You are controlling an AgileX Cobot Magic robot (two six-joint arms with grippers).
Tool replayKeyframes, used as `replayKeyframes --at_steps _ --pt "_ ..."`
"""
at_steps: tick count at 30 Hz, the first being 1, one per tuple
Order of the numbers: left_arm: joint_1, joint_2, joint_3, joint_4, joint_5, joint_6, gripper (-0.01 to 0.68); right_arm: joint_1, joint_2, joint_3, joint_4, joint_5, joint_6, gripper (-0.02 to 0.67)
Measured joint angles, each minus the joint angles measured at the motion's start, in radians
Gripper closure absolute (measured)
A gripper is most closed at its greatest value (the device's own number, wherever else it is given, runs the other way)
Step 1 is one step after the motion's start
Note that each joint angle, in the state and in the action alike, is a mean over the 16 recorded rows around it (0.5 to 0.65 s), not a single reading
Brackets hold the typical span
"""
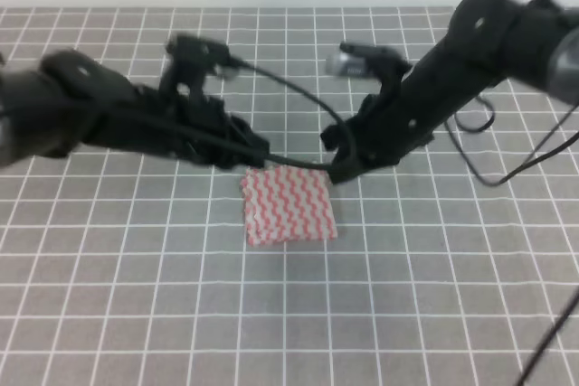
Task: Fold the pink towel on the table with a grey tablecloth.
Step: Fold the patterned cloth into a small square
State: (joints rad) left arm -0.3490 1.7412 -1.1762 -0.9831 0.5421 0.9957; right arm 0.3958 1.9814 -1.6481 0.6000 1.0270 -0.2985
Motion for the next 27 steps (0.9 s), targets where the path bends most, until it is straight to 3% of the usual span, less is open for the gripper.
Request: replayKeyframes --at_steps 7,17,27 --pt "0.0 -0.278 0.139 -0.028 -0.118 0.004 0.673 0.0 -0.229 0.109 -0.046 -0.076 0.019 0.664" --pt "0.0 -0.813 0.478 -0.075 -0.284 0.007 0.673 0.0 -0.624 0.369 -0.028 -0.257 0.032 0.664" --pt "0.0 -1.308 0.774 -0.085 -0.327 0.006 0.673 0.0 -0.994 0.676 -0.001 -0.356 0.025 0.664"
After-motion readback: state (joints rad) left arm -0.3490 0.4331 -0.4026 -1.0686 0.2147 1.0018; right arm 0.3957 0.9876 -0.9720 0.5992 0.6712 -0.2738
